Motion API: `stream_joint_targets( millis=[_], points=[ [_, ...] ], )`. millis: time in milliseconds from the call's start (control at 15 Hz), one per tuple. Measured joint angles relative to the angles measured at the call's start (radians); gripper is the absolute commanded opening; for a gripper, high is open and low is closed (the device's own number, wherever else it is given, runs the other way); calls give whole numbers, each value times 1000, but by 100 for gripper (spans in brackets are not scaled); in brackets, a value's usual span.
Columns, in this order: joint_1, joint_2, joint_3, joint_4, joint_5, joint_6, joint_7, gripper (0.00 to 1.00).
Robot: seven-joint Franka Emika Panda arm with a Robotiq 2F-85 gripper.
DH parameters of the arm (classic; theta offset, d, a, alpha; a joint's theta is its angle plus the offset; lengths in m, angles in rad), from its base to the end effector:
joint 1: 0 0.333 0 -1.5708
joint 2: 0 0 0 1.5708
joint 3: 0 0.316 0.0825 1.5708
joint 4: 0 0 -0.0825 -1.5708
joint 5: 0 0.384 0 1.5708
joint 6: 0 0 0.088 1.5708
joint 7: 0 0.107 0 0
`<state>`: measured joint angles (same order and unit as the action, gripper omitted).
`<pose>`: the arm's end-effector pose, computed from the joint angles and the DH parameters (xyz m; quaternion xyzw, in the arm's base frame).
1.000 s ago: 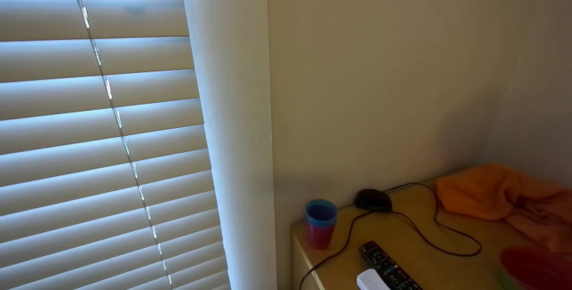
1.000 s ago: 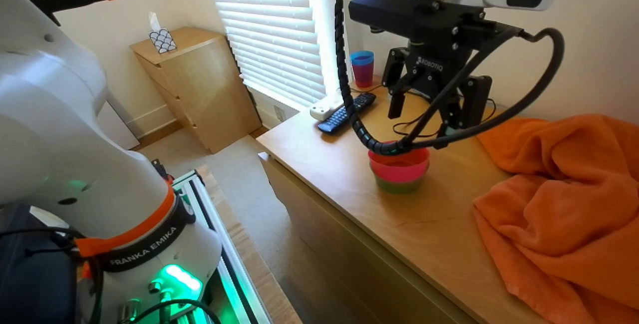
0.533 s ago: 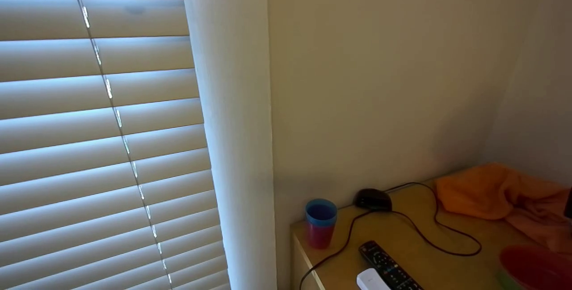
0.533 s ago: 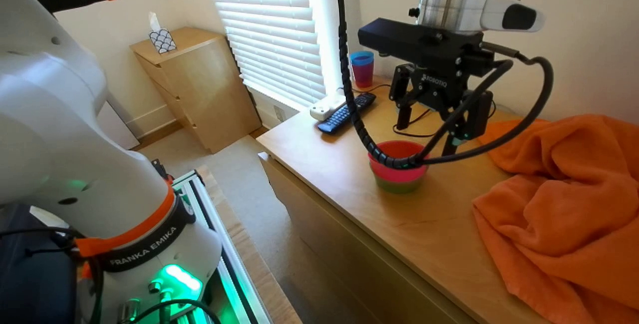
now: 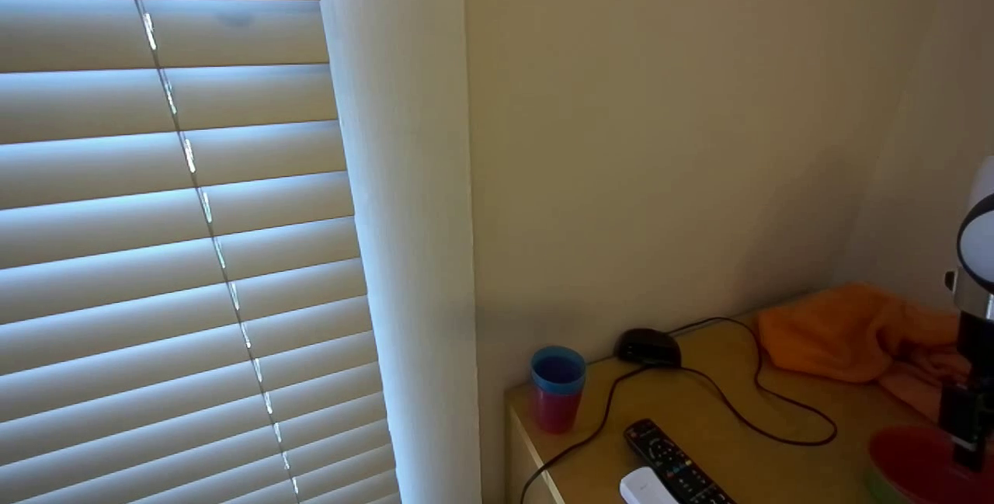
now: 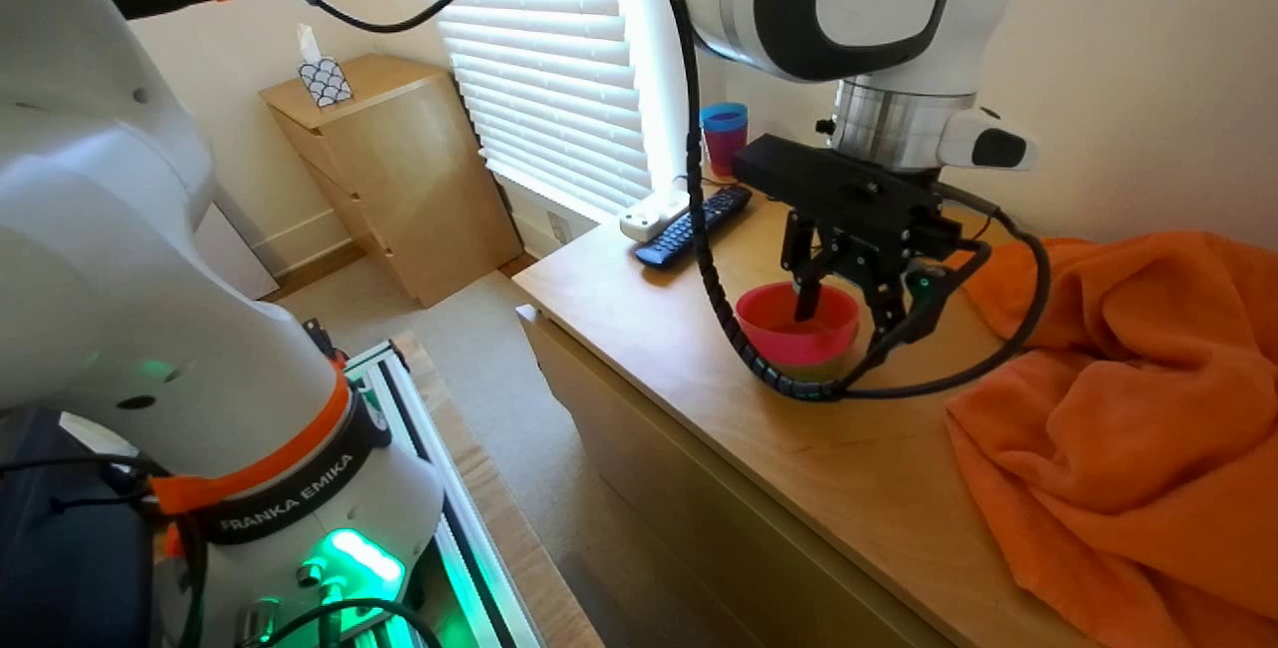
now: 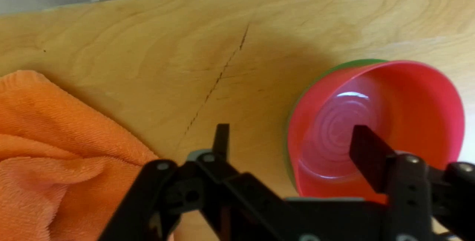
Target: Move the green and pink bowl to the left
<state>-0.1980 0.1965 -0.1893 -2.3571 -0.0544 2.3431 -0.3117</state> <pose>0.4511 -0.1870 0.2318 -0.9938 0.0168 0.1096 0.0018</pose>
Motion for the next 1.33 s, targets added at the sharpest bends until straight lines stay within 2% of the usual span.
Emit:
stream_joint_targets(
  millis=[400, 467, 1333],
  points=[
    [-16, 79, 21, 32, 26, 0, -95, 4],
    [-18, 82, 24, 34, 26, 0, -106, 1],
    [-19, 29, 27, 36, -22, -53, -100, 1]
  ],
)
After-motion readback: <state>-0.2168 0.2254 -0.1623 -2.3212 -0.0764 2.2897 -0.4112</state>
